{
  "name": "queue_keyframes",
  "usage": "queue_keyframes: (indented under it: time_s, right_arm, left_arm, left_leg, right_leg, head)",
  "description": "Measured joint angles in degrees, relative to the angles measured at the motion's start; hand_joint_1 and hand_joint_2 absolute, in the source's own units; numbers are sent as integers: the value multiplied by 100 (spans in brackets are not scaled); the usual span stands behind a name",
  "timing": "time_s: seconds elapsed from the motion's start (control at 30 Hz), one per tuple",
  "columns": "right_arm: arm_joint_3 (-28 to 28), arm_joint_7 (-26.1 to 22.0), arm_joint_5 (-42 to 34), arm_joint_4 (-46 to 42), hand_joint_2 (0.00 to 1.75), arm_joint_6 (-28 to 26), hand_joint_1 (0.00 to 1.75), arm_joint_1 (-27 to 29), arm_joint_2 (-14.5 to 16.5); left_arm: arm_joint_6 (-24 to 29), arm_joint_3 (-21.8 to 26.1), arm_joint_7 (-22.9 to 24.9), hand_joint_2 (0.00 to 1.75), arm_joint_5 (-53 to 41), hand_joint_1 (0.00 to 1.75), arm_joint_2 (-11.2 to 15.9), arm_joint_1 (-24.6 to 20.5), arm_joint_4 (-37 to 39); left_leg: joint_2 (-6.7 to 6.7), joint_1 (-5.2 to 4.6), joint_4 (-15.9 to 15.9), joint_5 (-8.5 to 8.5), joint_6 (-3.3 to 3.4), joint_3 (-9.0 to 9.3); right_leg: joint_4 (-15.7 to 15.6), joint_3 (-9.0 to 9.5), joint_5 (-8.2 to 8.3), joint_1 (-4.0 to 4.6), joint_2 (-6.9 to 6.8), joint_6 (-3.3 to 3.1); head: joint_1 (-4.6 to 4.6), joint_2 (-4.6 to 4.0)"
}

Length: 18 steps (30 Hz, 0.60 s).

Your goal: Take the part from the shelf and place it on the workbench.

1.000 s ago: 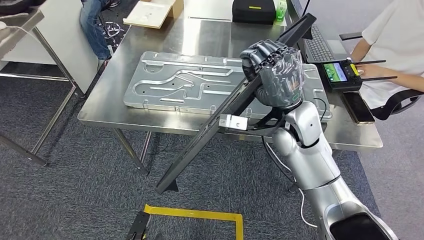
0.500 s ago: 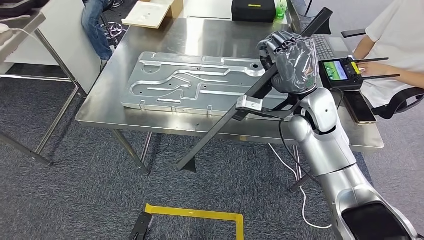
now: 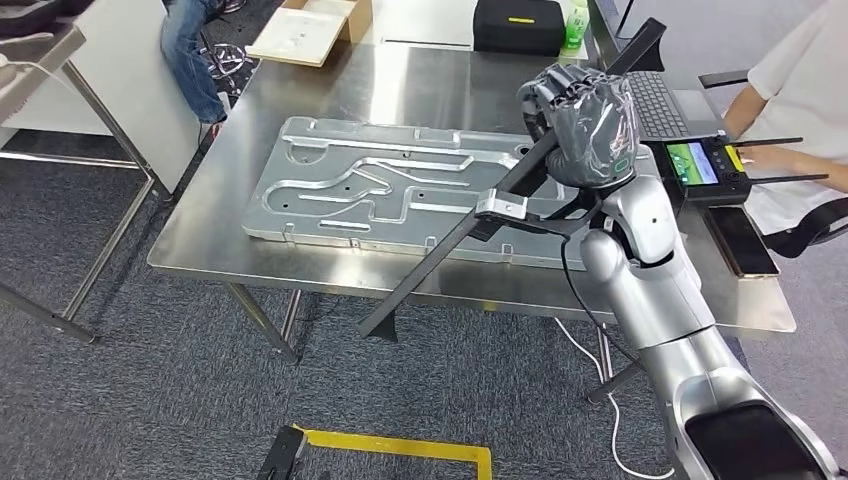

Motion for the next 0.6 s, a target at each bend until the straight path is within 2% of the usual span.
queue_keyframes:
  time_s: [0.07,0.13,0.17,0.2,0.23,0.3,0.33,0.37,0.47,0.5,0.53,0.6]
  right_arm:
    - [1,1,-1,7,175,-2,175,-17,-9]
    - [2,1,0,27,175,-1,175,-4,-22]
    - [2,2,5,39,175,0,175,8,-27]
    - [2,2,12,46,175,0,175,14,-32]
    - [2,5,20,50,175,0,175,15,-35]
    - [2,14,36,57,175,2,175,14,-48]
    - [2,19,44,63,175,4,175,17,-55]
    - [2,22,51,69,175,7,175,20,-64]
    - [2,24,63,66,175,11,175,6,-79]
    - [2,24,64,62,175,11,175,-10,-79]
    - [2,24,64,58,175,11,175,-19,-80]
    - [2,24,64,58,175,11,175,-23,-80]
  left_arm:
    - [-9,-1,-3,175,-7,0,-5,-19,1]
    - [-16,-1,-1,175,2,0,-7,-22,2]
    - [-5,0,7,175,12,0,-7,-17,2]
    - [20,1,22,175,21,0,-10,-14,2]
    - [55,2,42,175,29,0,-14,-14,2]
    - [113,4,73,175,27,0,-26,-19,2]
    - [122,5,80,175,26,0,-30,-27,2]
    - [125,5,81,175,26,0,-33,-33,2]
    - [128,7,79,175,26,0,-33,-50,2]
    - [128,8,77,175,26,0,-33,-55,2]
    - [129,8,73,175,26,0,-33,-59,2]
    - [132,8,67,175,27,0,-33,-60,2]
  left_leg:
    - [-3,14,-32,-94,37,159]
    - [-13,21,-33,-203,38,314]
    - [-22,26,-32,-261,32,403]
    - [-32,31,-31,-323,21,496]
    - [-41,35,-31,-393,5,590]
    - [-60,31,-19,-541,-51,742]
    - [-69,23,-16,-615,-89,787]
    - [-76,16,3,-656,-130,829]
    - [-70,12,180,-663,-226,833]
    - [-60,18,351,-708,-246,747]
    - [-48,28,605,-820,-263,611]
    - [-31,36,1260,-1185,-300,228]
  right_leg:
    - [641,-455,-98,-14,7,40]
    - [1098,-929,-402,-33,7,82]
    - [1118,-1067,-509,-45,6,99]
    - [986,-1129,-505,-55,5,104]
    - [699,-1116,-319,-64,4,102]
    - [-23,-1008,391,-60,-1,66]
    - [-272,-955,688,-44,0,34]
    - [-402,-922,881,-29,5,-10]
    - [-450,-827,960,-34,19,-141]
    - [-460,-803,950,-42,17,-177]
    - [-470,-784,941,-45,17,-206]
    - [-470,-778,914,-35,17,-245]
  head:
    - [5,0]
    - [6,0]
    - [5,0]
    - [7,0]
    - [7,0]
    - [6,0]
    - [6,0]
    - [6,0]
    - [6,0]
    - [5,0]
    - [6,0]
    - [5,0]
